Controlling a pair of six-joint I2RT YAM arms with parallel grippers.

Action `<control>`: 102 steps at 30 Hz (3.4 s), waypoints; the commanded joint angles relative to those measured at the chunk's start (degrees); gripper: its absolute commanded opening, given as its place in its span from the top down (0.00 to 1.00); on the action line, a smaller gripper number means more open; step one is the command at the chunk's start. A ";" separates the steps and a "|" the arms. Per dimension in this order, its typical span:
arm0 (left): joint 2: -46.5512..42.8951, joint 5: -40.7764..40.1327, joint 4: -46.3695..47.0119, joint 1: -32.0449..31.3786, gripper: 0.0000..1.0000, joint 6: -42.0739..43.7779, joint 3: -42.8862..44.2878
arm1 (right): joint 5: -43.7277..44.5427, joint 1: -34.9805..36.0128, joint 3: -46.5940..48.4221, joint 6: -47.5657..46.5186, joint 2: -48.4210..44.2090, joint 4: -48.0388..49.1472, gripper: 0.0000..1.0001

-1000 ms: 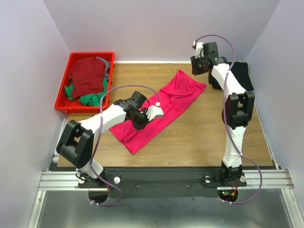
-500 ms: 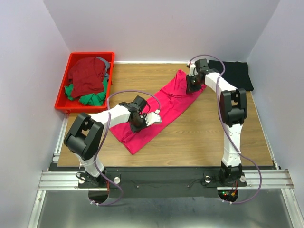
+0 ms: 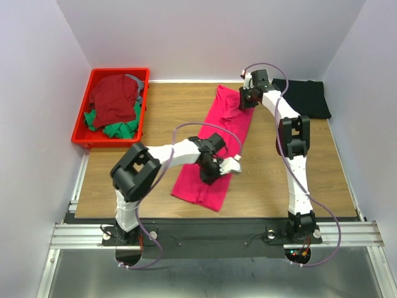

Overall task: Fold and stack the t-shirts
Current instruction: Fold the tshirt

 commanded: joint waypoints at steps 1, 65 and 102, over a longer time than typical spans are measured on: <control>5.31 10.41 1.34 -3.32 0.99 -8.42 7.02 | 1.55 0.21 7.07 -1.39 5.69 3.59 0.80; -9.01 -0.83 4.61 -4.46 0.83 -15.38 -7.20 | -10.58 4.96 -44.16 1.51 -24.80 8.88 0.68; -10.40 6.91 8.48 -11.93 0.72 -15.91 -2.98 | -14.26 4.96 -45.57 -6.92 -41.57 2.47 0.27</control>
